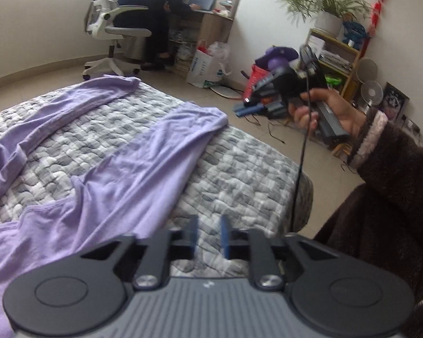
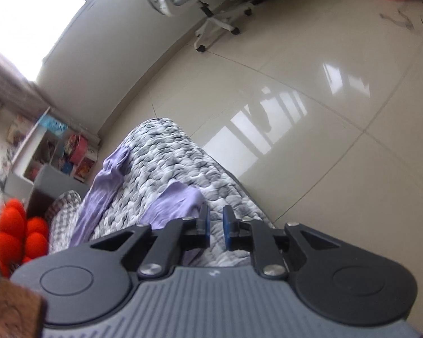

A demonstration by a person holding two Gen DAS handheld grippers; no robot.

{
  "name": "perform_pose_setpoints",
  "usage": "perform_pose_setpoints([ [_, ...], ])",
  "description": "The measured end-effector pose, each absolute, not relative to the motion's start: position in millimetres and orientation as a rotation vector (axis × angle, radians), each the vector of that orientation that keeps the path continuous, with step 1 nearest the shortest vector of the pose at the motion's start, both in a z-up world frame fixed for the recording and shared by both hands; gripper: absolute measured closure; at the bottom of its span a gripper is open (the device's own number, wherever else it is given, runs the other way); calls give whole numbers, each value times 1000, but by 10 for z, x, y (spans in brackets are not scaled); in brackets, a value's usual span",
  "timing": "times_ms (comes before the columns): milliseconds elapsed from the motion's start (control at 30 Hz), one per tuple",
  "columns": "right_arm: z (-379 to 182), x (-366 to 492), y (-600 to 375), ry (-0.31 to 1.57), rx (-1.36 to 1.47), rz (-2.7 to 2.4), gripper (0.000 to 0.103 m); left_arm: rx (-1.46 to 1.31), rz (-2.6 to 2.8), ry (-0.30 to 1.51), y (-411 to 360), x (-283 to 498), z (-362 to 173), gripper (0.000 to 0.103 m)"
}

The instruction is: Fold clothes

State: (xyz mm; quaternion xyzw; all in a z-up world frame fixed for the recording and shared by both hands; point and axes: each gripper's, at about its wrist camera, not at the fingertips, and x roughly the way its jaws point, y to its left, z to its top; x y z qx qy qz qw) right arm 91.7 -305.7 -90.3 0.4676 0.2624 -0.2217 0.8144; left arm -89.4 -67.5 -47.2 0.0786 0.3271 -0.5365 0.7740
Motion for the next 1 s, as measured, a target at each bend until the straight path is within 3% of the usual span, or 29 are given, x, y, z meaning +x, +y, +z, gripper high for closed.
perform_pose_setpoints([
  [33,-932,906,-3085,556,1023,-471,80,160,-1142,691,-650,-869,-450,47],
  [67,-951,896,-3103,552,1039,-470,65,155,-1120,675,-641,-855,-440,44],
  [100,-958,889,-3114,544,1048,-470,60,152,-1097,666,-632,-843,-423,44],
  [233,-972,929,-3107,542,1058,-453,59,153,-1012,665,-642,-743,-458,46],
  [333,-1000,1012,-3069,573,1056,-438,59,174,-970,677,-669,-683,-504,56],
  [400,-1009,1059,-3027,589,1043,-434,64,187,-951,686,-686,-648,-534,60],
  [467,-1000,1103,-2976,603,1013,-441,75,201,-945,695,-697,-638,-566,66],
  [533,-964,1141,-2904,611,948,-461,86,210,-936,697,-707,-644,-579,78],
  [567,-942,1153,-2872,614,919,-464,98,206,-929,696,-707,-646,-578,88],
  [600,-918,1157,-2848,614,897,-464,101,197,-931,697,-702,-649,-573,101],
  [1000,-652,984,-2783,547,772,-583,101,205,-1078,662,-653,-902,-448,103],
])
